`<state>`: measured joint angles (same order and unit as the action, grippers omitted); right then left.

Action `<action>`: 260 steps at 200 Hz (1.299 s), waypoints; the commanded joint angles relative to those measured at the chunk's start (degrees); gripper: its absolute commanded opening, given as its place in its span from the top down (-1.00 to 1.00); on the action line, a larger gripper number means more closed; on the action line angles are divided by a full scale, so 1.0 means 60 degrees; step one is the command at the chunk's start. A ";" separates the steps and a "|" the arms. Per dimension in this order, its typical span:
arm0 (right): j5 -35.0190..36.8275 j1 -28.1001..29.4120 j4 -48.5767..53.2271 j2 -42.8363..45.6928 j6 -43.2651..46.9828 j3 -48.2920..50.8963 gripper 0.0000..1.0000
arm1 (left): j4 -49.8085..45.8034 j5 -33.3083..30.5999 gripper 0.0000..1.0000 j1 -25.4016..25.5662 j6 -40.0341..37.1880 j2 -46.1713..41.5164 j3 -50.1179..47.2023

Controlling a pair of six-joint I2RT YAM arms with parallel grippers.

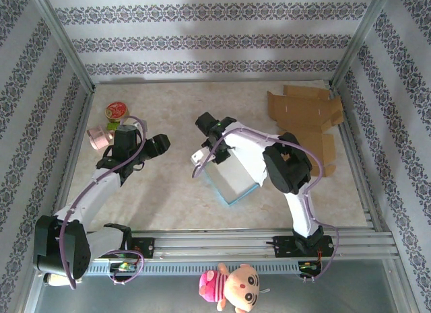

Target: Fold the paper box

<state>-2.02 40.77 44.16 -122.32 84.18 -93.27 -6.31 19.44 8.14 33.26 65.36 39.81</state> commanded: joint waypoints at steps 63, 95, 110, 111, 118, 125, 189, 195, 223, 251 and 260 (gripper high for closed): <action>-0.0557 0.0016 0.1784 0.0419 0.0177 -0.0662 0.41 | 0.1056 0.0566 -0.42 -0.0097 0.0448 0.0577 0.0009; -0.0941 -0.0080 0.2077 0.0483 0.0045 -0.0856 0.41 | 0.1055 0.0571 -0.42 -0.0097 0.0486 0.0642 0.0011; -0.1404 -0.0185 0.2601 0.0448 -0.0102 -0.1235 0.41 | 0.1051 0.0556 -0.42 -0.0098 0.0479 0.0642 0.0016; -0.1442 -0.0180 0.2652 0.0449 -0.0108 -0.1267 0.41 | 0.1051 0.0562 -0.42 -0.0097 0.0478 0.0638 0.0023; -0.1662 -0.0219 0.2950 0.0424 -0.0145 -0.1459 0.41 | 0.1082 0.0568 -0.42 -0.0097 0.0492 0.0640 0.0029; -0.1822 -0.0233 0.3227 0.0396 -0.0160 -0.1636 0.39 | 0.1080 0.0558 -0.42 -0.0097 0.0480 0.0660 0.0029; -0.1646 -0.0224 0.3536 0.0326 -0.0546 -0.1965 0.17 | 0.1234 0.0689 -0.42 -0.0097 0.0550 0.0888 0.0046; -0.1599 -0.0202 0.3524 0.0301 -0.0593 -0.1970 0.14 | 0.1247 0.0683 -0.42 -0.0097 0.0551 0.0901 0.0056; -0.1348 -0.0123 0.3375 -0.0029 -0.0781 -0.2139 0.18 | 0.1256 0.0743 -0.42 -0.0097 0.0588 0.0906 0.0049; -0.1728 0.0163 0.2592 -0.0448 -0.1457 -0.2031 0.23 | 0.1271 0.1197 -0.41 -0.0092 0.1104 0.1126 0.0013; -0.1783 0.0256 0.2260 -0.0527 -0.1676 -0.1868 0.24 | 0.1332 0.1538 -0.38 -0.0075 0.1500 0.1210 -0.0078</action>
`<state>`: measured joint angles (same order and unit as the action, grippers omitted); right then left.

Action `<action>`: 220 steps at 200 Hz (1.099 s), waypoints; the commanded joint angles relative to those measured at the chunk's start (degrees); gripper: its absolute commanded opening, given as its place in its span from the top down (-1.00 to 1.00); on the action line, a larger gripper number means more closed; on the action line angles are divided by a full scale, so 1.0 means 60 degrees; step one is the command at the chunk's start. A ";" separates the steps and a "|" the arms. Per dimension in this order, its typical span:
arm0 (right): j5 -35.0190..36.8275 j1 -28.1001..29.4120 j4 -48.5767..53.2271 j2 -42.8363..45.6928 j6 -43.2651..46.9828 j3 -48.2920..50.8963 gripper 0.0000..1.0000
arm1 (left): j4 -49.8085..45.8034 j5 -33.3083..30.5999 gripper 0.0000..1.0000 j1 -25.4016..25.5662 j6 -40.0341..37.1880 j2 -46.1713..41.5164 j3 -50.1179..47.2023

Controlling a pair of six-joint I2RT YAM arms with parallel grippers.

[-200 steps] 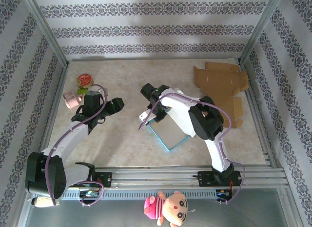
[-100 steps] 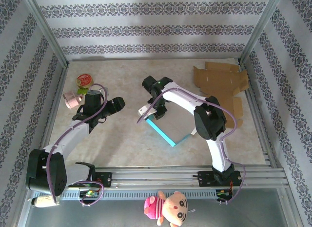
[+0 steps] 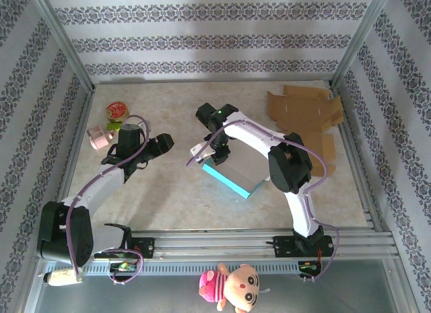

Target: Fold the paper box

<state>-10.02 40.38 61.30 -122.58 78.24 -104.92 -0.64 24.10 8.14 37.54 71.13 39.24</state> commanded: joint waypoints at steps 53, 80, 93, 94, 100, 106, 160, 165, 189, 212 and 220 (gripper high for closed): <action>0.0068 0.0773 -0.2916 -0.1026 -0.2225 0.0884 0.26 | 0.0108 0.0715 -0.19 0.0678 0.1911 -0.0188 -0.1340; 0.0345 0.0829 -0.3271 -0.1198 -0.2736 0.0763 0.39 | 0.1057 0.0723 -0.09 0.1130 0.2937 -0.0266 -0.2079; 0.0153 0.0815 -0.3327 -0.1177 -0.2929 0.0742 0.45 | 0.1829 0.0919 0.00 0.1426 0.3367 0.0052 -0.2193; 0.0135 0.0814 -0.3336 -0.1169 -0.2938 0.0758 0.46 | 0.1862 0.0920 0.01 0.1456 0.3396 0.0097 -0.2199; 0.0053 0.0814 -0.3418 -0.1124 -0.2973 0.0812 0.49 | 0.2247 0.0993 0.06 0.1638 0.3578 0.0334 -0.2212; 0.0037 0.0786 -0.3501 -0.1081 -0.3009 0.0877 0.53 | 0.2579 0.1041 0.10 0.1825 0.3769 0.0592 -0.2197; 0.0183 0.0596 -0.4004 -0.0777 -0.3569 0.1121 0.78 | 0.6598 0.1583 0.30 0.2562 0.5657 0.3304 -0.2445; 0.0169 0.0567 -0.4072 -0.0736 -0.3654 0.1138 0.78 | 0.6884 0.1614 0.29 0.2554 0.5701 0.3496 -0.2470; 0.0195 0.0372 -0.4187 -0.0585 -0.3819 0.1373 0.78 | 0.7773 0.1391 0.10 0.2405 0.5904 0.3833 -0.2640; 0.0203 0.0121 -0.4218 -0.0460 -0.3880 0.1584 0.76 | 0.7052 0.1111 -0.09 0.2206 0.5484 0.3430 -0.2555; 0.0307 0.0021 -0.4210 -0.0432 -0.3871 0.1629 0.76 | 0.6668 0.1004 -0.11 0.2095 0.5252 0.3156 -0.2528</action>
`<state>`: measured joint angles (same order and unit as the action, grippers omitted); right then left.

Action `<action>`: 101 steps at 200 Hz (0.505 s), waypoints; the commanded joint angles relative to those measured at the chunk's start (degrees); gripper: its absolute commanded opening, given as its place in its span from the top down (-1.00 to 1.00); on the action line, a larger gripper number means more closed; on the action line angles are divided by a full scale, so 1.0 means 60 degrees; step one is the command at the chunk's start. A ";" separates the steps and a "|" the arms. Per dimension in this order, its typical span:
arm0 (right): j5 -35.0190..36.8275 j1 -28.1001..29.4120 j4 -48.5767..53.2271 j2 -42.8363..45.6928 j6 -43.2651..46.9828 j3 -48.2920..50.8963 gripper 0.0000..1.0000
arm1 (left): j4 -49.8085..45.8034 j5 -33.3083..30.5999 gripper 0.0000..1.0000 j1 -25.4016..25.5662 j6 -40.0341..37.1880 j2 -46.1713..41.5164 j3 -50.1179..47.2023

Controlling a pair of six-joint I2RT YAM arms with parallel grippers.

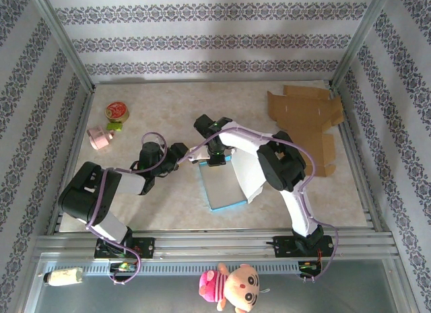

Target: Fold the paper box

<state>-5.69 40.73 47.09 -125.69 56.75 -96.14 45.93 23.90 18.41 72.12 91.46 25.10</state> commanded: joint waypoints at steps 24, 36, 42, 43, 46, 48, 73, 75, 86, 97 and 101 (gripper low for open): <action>-0.0216 -0.0359 -0.1897 0.0238 -0.0403 0.0327 0.76 | -0.3126 0.0650 -0.13 -0.0106 -0.1442 -0.1369 -0.0013; -0.0245 -0.0533 -0.1941 0.0318 -0.0545 0.0396 0.76 | -0.4206 0.0324 -0.14 -0.0340 -0.1987 -0.2032 0.0079; -0.0266 -0.0623 -0.1972 0.0337 -0.0665 0.0395 0.75 | -0.4775 0.0122 -0.15 -0.0456 -0.2263 -0.2413 0.0143; -0.0267 -0.0630 -0.1973 0.0337 -0.0682 0.0387 0.75 | -0.4853 0.0083 -0.15 -0.0466 -0.2307 -0.2471 0.0155; -0.0267 -0.0666 -0.1978 0.0338 -0.0750 0.0383 0.75 | -0.5185 0.0015 -0.15 -0.0501 -0.2438 -0.2646 0.0180; -0.0267 -0.0684 -0.1986 0.0338 -0.0796 0.0372 0.75 | -0.5357 -0.0076 -0.15 -0.0523 -0.2494 -0.2741 0.0214; -0.0188 -0.0823 -0.1989 0.0189 -0.1444 0.0123 0.75 | -0.6776 -0.0509 -0.15 -0.0453 -0.3080 -0.3785 0.0454; -0.0174 -0.0829 -0.1989 0.0161 -0.1511 0.0080 0.74 | -0.6820 -0.0507 -0.15 -0.0412 -0.3083 -0.3824 0.0462; -0.0075 -0.0841 -0.1938 -0.0017 -0.1926 -0.0168 0.75 | -0.7081 -0.0475 -0.12 -0.0114 -0.3160 -0.3947 0.0564; -0.0041 -0.0856 -0.1894 -0.0199 -0.2329 -0.0429 0.75 | -0.7367 -0.0655 -0.09 0.0420 -0.3254 -0.3911 0.0742; -0.0047 -0.0870 -0.1887 -0.0260 -0.2449 -0.0502 0.75 | -0.7415 -0.0729 -0.08 0.0611 -0.3293 -0.3839 0.0785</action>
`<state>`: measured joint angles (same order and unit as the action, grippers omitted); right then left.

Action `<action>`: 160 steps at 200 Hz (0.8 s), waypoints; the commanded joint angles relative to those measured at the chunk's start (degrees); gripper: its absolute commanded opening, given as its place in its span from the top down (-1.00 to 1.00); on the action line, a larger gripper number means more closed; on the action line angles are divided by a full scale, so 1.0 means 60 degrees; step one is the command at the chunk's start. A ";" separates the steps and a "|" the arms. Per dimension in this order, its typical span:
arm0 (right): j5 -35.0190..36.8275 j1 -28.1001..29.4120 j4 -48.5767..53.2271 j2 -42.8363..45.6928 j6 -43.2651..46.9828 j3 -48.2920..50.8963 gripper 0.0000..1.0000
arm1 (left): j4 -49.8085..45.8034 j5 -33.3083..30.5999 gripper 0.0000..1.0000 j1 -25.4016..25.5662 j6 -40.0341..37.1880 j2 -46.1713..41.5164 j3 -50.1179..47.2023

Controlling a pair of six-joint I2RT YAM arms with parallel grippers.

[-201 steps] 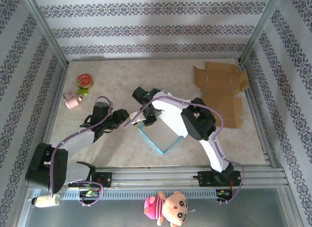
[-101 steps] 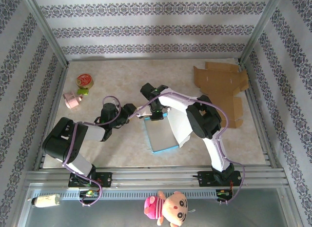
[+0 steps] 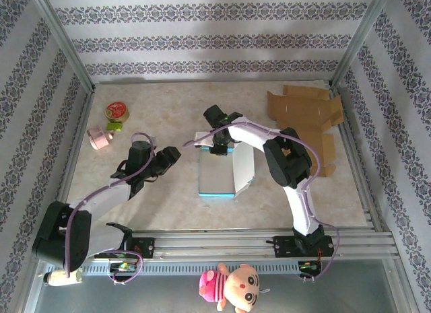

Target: Fold the paper box

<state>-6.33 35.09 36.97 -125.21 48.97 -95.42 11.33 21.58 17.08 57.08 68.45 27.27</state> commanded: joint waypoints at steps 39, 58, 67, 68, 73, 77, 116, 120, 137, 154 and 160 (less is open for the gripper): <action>-0.0193 -0.0032 -0.0036 -0.0719 -0.2027 -0.1255 0.84 | -0.0425 0.0356 -0.05 0.1727 -0.0929 0.1868 0.0714; -0.0250 -0.0035 0.0034 -0.0728 -0.1974 -0.1282 0.82 | -0.0641 0.0526 -0.05 0.1820 -0.1620 0.2922 0.1303; -0.0250 -0.0034 0.0093 -0.0711 -0.1879 -0.1265 0.81 | -0.0961 0.0219 -0.06 0.1822 -0.2005 0.3086 0.1505; -0.0250 -0.0033 0.0093 -0.0710 -0.1878 -0.1265 0.80 | -0.1000 0.0164 -0.06 0.1817 -0.2053 0.3098 0.1520; -0.0228 -0.0035 0.0133 -0.0698 -0.1864 -0.1251 0.80 | -0.1304 -0.0105 -0.06 0.1813 -0.2241 0.3100 0.1675; -0.0194 -0.0035 0.0155 -0.0695 -0.1849 -0.1251 0.80 | -0.1539 -0.0313 -0.07 0.1808 -0.2433 0.3095 0.1803; -0.0062 -0.0033 0.0284 -0.0720 -0.1742 -0.1139 0.77 | -0.3314 -0.1927 -0.13 0.1798 -0.4254 0.3294 0.2955; -0.0069 -0.0046 0.0283 -0.0730 -0.1749 -0.1141 0.77 | -0.3430 -0.2000 -0.12 0.1797 -0.4355 0.3407 0.3094; -0.0074 -0.0033 0.0283 -0.0779 -0.1858 -0.1183 0.77 | -0.3677 -0.1838 -0.06 0.1808 -0.4604 0.3965 0.3531; 0.0022 -0.0038 0.0300 -0.0825 -0.1931 -0.1256 0.76 | -0.3708 -0.1664 0.08 0.1800 -0.4618 0.4333 0.3746; 0.0033 -0.0056 0.0323 -0.0845 -0.1964 -0.1264 0.76 | -0.3615 -0.1691 0.14 0.1797 -0.4599 0.4379 0.3710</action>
<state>-6.50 34.96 37.50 -128.97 38.39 -101.69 -5.91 12.84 27.38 33.47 92.12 48.51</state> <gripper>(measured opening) 0.119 0.475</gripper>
